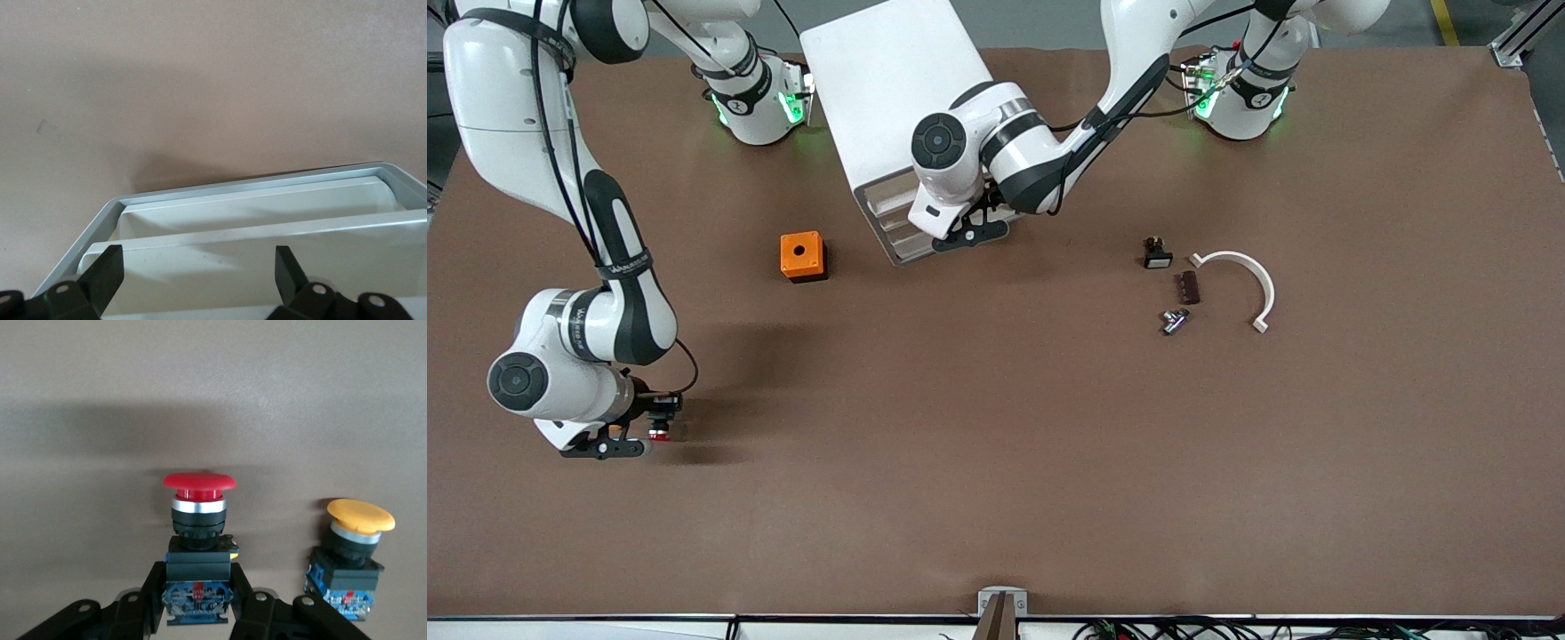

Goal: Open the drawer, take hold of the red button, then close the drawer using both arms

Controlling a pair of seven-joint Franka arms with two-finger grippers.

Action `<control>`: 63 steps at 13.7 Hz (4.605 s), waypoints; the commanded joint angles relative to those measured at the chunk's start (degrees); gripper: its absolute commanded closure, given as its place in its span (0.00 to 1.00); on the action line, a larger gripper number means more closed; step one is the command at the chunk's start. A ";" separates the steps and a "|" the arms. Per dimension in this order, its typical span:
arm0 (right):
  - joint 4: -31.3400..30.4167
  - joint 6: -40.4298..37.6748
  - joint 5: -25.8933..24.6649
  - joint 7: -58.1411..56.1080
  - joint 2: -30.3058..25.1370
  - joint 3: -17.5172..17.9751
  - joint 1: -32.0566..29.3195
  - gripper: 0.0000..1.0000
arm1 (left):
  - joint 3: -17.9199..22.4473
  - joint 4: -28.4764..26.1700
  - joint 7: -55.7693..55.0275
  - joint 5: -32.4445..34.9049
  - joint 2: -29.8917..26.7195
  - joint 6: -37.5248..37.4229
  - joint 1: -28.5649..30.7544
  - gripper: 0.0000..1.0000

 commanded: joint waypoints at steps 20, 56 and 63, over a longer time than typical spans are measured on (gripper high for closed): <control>0.21 0.83 -0.48 0.92 1.22 1.13 -1.30 0.00 | 0.09 0.23 2.98 3.56 -8.63 -1.39 21.55 0.00; 15.32 -41.63 4.51 0.13 -30.34 2.36 1.34 0.00 | 17.58 -8.38 65.12 4.79 -42.30 -20.47 38.29 0.00; 15.41 -41.63 4.44 0.13 -30.34 2.09 1.43 0.00 | 17.76 -8.47 65.03 4.79 -43.18 -20.83 37.14 0.00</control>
